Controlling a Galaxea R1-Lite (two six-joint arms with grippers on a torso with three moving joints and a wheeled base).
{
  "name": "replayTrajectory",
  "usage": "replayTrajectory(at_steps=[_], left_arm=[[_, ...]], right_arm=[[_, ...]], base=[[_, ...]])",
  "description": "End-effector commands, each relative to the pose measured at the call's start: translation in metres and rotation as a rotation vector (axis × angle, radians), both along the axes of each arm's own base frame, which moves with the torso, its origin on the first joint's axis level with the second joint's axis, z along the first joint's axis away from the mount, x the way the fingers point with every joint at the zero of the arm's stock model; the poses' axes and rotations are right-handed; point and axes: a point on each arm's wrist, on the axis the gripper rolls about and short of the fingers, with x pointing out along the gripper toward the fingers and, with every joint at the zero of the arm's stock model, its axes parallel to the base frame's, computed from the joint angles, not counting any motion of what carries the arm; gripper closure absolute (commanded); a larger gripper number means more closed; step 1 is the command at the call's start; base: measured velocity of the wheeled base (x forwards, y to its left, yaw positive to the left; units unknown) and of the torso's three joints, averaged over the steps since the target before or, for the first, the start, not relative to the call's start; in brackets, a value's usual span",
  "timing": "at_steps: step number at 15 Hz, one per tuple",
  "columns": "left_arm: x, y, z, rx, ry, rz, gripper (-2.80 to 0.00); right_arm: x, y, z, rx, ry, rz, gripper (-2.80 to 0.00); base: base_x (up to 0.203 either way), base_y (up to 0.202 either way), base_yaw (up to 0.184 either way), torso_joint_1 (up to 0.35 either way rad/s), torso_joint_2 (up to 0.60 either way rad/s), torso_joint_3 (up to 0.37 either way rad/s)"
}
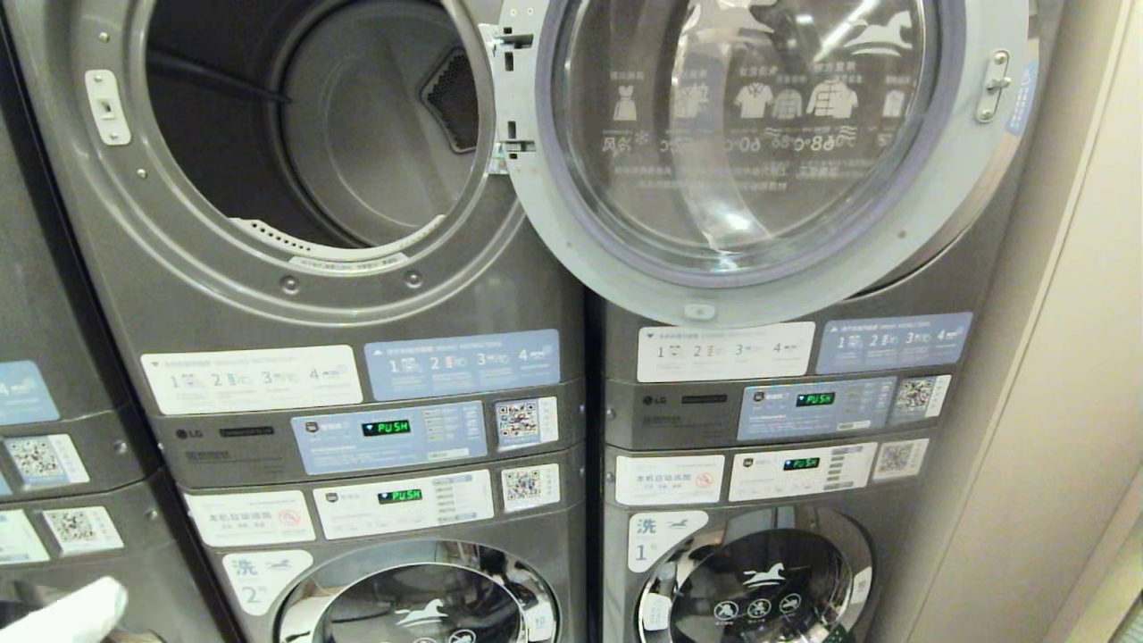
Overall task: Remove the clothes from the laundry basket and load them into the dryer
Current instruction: Open the dryer
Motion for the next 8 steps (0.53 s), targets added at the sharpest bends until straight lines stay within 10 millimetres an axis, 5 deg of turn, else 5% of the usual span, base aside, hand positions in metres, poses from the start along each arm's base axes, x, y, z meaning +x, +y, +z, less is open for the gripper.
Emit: replayTrajectory(at_steps=[1, 4, 8], left_arm=[[-0.027, 0.01, -0.03, -0.034, -0.02, 0.038, 0.0], [-0.025, 0.009, -0.082, -0.016, 0.216, 0.057, 0.0], [-0.025, 0.009, -0.082, -0.052, 0.247, 0.238, 0.0]], right_arm=[[0.0, 0.0, 0.0, 0.002, -0.002, 0.0, 0.0], [0.0, 0.0, 0.0, 0.005, -0.001, -0.001, 0.0], [0.0, 0.0, 0.0, 0.001, -0.002, -0.001, 0.0]], base=[[0.0, 0.0, 0.0, 0.0, 0.0, 0.0], [0.0, 0.0, 0.0, 0.0, 0.0, 0.0], [0.0, 0.0, 0.0, 0.0, 0.0, 0.0]])
